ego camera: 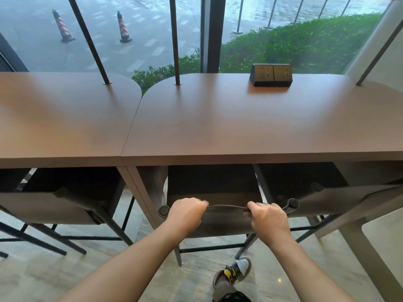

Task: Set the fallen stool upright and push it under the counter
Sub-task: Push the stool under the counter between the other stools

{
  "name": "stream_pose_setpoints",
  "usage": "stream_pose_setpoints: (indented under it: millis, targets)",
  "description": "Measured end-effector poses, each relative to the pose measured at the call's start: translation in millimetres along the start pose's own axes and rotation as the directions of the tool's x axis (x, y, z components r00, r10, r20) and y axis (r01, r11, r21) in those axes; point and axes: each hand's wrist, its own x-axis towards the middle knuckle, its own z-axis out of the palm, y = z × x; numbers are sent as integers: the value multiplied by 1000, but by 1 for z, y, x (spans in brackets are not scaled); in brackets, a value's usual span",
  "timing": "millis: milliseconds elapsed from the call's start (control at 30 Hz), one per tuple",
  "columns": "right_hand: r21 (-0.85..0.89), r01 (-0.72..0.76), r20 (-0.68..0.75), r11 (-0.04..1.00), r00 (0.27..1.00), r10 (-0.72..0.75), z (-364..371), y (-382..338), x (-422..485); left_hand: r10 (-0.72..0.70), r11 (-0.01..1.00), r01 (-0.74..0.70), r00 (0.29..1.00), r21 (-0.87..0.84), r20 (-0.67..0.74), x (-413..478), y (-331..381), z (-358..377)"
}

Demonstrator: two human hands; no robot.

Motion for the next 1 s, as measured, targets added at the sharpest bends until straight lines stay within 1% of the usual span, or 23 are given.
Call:
stream_pose_setpoints:
  millis: [433, 667, 800, 1000]
  targets:
    - [42, 11, 47, 999, 999, -13, 30, 14, 18, 10, 999, -13, 998, 44, 57, 21, -7, 28]
    - [79, 42, 10, 996, 999, -43, 41, 20, 11, 67, 996, -69, 997, 56, 34, 25, -11, 32]
    - [101, 61, -16, 993, 998, -60, 44, 20, 11, 50, 997, -52, 998, 61, 35, 29, -13, 34]
    - [134, 84, -68, 987, 995, -75, 44, 17, 18, 5, 1000, -5, 1000, 27, -3, 25, -12, 32]
